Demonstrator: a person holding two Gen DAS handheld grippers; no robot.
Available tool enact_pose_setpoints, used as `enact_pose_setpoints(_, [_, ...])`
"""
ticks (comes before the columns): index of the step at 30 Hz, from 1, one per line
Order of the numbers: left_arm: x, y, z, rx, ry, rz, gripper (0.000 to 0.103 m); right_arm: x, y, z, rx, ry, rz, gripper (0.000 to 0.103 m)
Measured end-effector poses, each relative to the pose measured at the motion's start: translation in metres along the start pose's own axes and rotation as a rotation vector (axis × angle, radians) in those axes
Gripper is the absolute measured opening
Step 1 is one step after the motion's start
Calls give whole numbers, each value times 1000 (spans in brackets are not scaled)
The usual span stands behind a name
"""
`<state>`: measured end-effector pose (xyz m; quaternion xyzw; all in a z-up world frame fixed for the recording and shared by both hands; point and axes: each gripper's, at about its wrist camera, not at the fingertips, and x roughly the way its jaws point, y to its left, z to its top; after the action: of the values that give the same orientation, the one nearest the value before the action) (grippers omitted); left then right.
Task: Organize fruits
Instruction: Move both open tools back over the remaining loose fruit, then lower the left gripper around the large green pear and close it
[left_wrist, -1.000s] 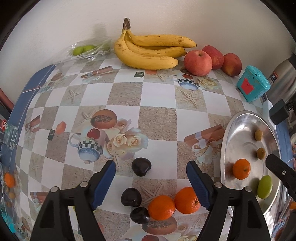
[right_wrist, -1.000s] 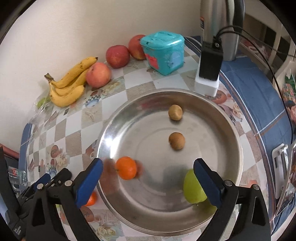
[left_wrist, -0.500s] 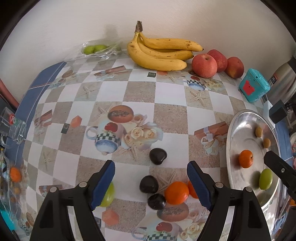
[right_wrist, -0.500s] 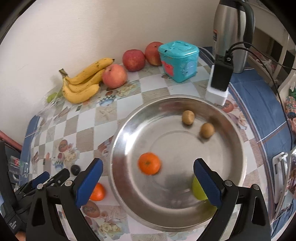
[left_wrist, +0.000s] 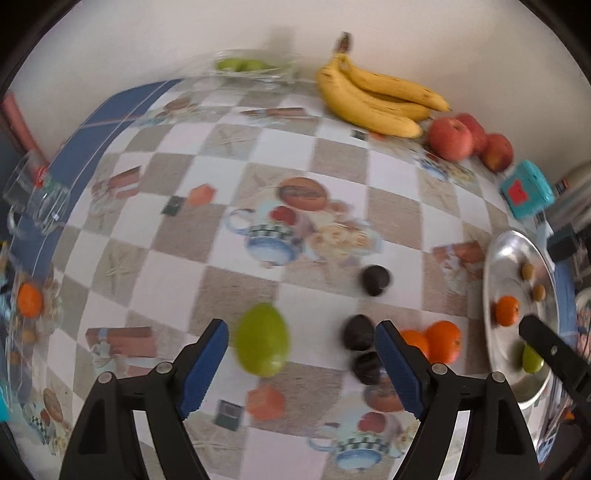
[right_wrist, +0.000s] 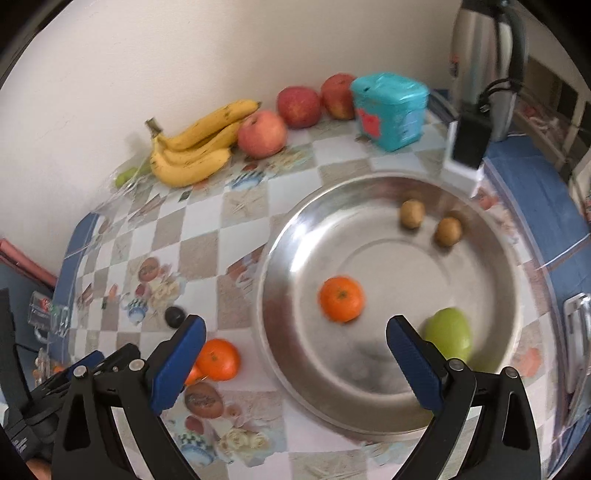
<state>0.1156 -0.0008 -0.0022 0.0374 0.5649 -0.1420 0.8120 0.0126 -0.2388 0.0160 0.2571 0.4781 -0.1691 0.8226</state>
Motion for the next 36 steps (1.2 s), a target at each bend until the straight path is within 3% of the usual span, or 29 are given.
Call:
enact_pose_setpoints(8, [-1,57,8,-145,-15,37,87,17,39,-8,-64,37,17,98])
enact_pose_setpoints(12, [3,66,8,-163,-2,42,87,25,60,-12,-82,58,39,98])
enact_pose_setpoints(19, [13,57,4,-138,29,22,87,33,82,-20,-114,90,49,98])
enact_pose_setpoints(28, [31,41,-1,-101,80,6,86,40,80,-29,-108,143,23,98])
enact_pose_setpoints(36, [39,35,-3,-85,103,-26,70,37,71,-24,-74,129,32,98])
